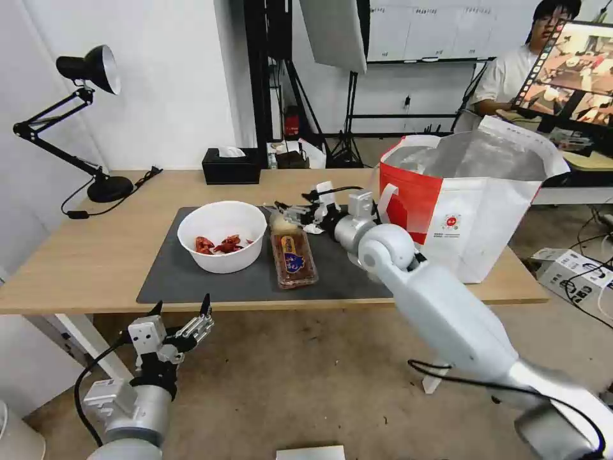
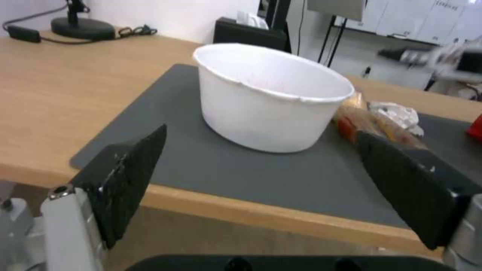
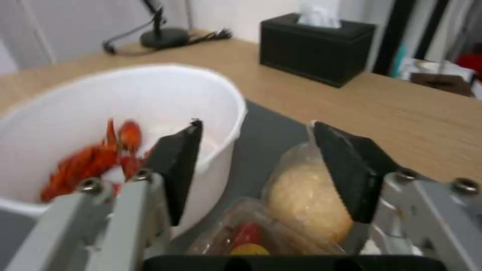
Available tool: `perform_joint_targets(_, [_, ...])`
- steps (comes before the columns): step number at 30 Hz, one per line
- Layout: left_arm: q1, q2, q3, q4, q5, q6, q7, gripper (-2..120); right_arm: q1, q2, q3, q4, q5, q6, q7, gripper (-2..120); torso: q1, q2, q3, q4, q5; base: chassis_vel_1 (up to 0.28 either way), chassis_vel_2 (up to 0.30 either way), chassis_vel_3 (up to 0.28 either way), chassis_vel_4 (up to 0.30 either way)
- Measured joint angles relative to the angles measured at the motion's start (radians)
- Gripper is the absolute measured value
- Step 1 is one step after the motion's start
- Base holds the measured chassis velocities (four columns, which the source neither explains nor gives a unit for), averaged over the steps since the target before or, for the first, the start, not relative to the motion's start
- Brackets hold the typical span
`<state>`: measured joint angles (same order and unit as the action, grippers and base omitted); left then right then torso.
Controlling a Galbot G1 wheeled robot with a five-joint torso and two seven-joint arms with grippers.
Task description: Pick up the trash from the table and place it into the takeout bag.
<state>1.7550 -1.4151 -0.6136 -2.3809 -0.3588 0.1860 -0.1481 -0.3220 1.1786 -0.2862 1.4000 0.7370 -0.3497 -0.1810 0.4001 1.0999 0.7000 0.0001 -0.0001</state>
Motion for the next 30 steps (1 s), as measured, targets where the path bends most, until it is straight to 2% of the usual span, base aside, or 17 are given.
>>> perform_joint_targets(2, [0.007, -0.001, -0.007, -0.005, 0.000, -0.005, 0.002, 100, 0.013, 0.011, -0.023, -0.057, -0.040, 0.025, -0.064, 49, 0.000, 0.000, 0.000, 0.0001, 0.0000, 0.000, 0.000, 0.000, 0.000])
perform_joint_targets(3, [0.007, -0.001, -0.007, -0.005, 0.000, -0.005, 0.002, 100, 0.013, 0.011, -0.023, -0.057, -0.040, 0.025, -0.064, 49, 0.000, 0.000, 0.000, 0.0001, 0.0000, 0.000, 0.000, 0.000, 0.000])
perform_joint_targets(5, [0.012, -0.001, -0.013, -0.011, -0.002, -0.006, 0.005, 100, 0.013, 0.021, -0.029, -0.089, -0.061, 0.029, -0.088, 39, 0.000, 0.000, 0.000, 0.0000, 0.0001, 0.000, 0.000, 0.000, 0.000])
perform_joint_targets(7, [0.014, -0.001, -0.014, -0.012, -0.003, -0.006, 0.007, 100, 0.009, 0.024, -0.030, -0.098, -0.069, 0.030, -0.094, 34, 0.000, 0.000, 0.000, 0.0000, 0.0000, 0.000, 0.000, 0.000, 0.000])
perform_joint_targets(10, [0.011, 0.003, -0.013, -0.014, -0.011, -0.006, 0.012, 100, -0.003, 0.028, -0.031, -0.112, -0.081, 0.030, -0.103, 20, 0.000, 0.000, 0.000, -0.0001, 0.0001, 0.000, 0.000, 0.000, 0.000])
perform_joint_targets(11, [0.011, 0.003, -0.013, -0.014, -0.011, -0.006, 0.012, 100, -0.003, 0.028, -0.031, -0.112, -0.081, 0.030, -0.103, 20, 0.000, 0.000, 0.000, -0.0001, 0.0001, 0.000, 0.000, 0.000, 0.000])
perform_joint_targets(13, [0.011, 0.003, -0.008, -0.016, -0.014, -0.006, 0.020, 100, -0.008, 0.028, -0.032, -0.116, -0.081, 0.026, -0.103, 10, 0.000, 0.000, 0.000, -0.0002, 0.0001, 0.000, 0.000, 0.000, 0.000])
perform_joint_targets(14, [0.011, 0.003, -0.008, -0.016, -0.014, -0.006, 0.020, 100, -0.008, 0.028, -0.032, -0.116, -0.081, 0.026, -0.103, 10, 0.000, 0.000, 0.000, -0.0002, 0.0001, 0.000, 0.000, 0.000, 0.000])
perform_joint_targets(16, [0.011, 0.003, -0.003, -0.016, -0.017, -0.006, 0.026, 100, -0.012, 0.028, -0.034, -0.120, -0.081, 0.018, -0.105, 0, 0.000, 0.000, 0.000, -0.0001, 0.0000, 0.000, 0.000, 0.000, 0.000])
perform_joint_targets(30, [0.009, 0.010, 0.000, -0.012, -0.032, -0.004, 0.031, 100, -0.032, 0.036, -0.039, -0.136, -0.080, 0.002, -0.092, 0, 0.000, 0.000, 0.000, -0.0001, 0.0001, 0.000, 0.000, 0.000, 0.000])
